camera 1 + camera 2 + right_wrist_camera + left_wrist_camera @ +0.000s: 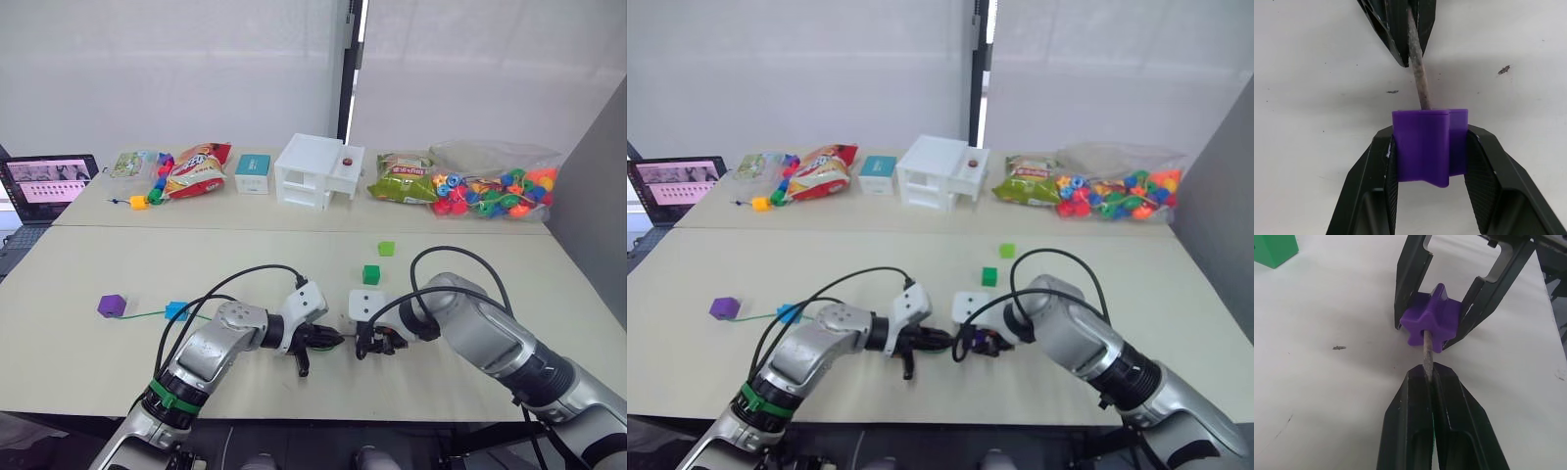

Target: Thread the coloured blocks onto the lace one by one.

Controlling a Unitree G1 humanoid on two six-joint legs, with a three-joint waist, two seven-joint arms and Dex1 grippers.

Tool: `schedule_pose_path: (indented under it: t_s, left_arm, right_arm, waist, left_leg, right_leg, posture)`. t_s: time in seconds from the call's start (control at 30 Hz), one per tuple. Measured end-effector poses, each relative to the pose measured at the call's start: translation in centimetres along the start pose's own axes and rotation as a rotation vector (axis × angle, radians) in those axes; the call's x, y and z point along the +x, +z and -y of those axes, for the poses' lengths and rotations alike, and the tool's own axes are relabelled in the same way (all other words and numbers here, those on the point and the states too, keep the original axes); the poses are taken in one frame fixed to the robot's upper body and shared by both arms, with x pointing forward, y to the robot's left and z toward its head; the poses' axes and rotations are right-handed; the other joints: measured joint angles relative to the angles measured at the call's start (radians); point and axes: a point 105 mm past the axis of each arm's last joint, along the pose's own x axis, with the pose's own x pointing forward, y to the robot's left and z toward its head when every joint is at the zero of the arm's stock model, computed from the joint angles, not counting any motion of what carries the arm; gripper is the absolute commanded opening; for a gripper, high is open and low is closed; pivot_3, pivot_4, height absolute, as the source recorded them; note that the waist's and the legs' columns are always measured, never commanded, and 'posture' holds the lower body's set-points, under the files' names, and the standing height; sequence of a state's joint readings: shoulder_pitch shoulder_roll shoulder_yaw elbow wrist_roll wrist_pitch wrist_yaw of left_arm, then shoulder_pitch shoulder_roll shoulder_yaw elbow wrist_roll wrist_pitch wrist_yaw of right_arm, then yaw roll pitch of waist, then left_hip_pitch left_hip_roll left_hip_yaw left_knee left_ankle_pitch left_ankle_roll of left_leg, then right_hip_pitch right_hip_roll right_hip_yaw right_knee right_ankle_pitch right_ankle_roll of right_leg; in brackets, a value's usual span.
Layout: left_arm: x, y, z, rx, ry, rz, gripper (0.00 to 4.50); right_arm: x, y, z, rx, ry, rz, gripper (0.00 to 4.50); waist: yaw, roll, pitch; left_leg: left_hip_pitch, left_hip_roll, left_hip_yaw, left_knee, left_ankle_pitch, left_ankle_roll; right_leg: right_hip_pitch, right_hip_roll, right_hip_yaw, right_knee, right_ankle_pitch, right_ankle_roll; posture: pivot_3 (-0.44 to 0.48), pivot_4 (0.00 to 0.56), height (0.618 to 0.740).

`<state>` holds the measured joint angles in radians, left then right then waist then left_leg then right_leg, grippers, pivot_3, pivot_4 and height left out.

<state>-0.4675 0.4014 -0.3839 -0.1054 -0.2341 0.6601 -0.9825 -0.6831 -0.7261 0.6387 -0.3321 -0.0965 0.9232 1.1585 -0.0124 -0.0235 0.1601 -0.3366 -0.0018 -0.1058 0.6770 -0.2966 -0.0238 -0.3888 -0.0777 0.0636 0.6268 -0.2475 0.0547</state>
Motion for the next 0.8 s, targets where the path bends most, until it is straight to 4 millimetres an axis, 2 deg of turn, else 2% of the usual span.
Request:
schedule_pose_path:
  t_s: [0.3,0.8]
  left_arm:
    - [0.5,-0.4,0.1,0.083,-0.033,-0.019,0.00]
    - [-0.2,-0.9,-0.1,0.142,-0.037,-0.043,0.00]
  right_arm:
    - [0.2,0.7,-0.7,-0.048,0.017,0.041,1.36]
    - [0.4,1.0,-0.8,-0.087,0.018,0.073,1.36]
  waist:
    - [-0.011,0.000,0.000]
    - [-0.031,0.000,0.000]
  left_leg:
    - [-0.001,0.001,0.000,-0.003,0.000,0.000]
    - [0.000,0.001,0.000,-0.009,0.000,0.000]
  right_leg:
    - [-0.003,0.001,0.000,0.000,0.000,0.000]
    - [-0.006,0.001,0.000,0.000,-0.001,0.000]
  posture:
    - [0.000,0.150,0.740]
    - [0.000,0.150,0.740]
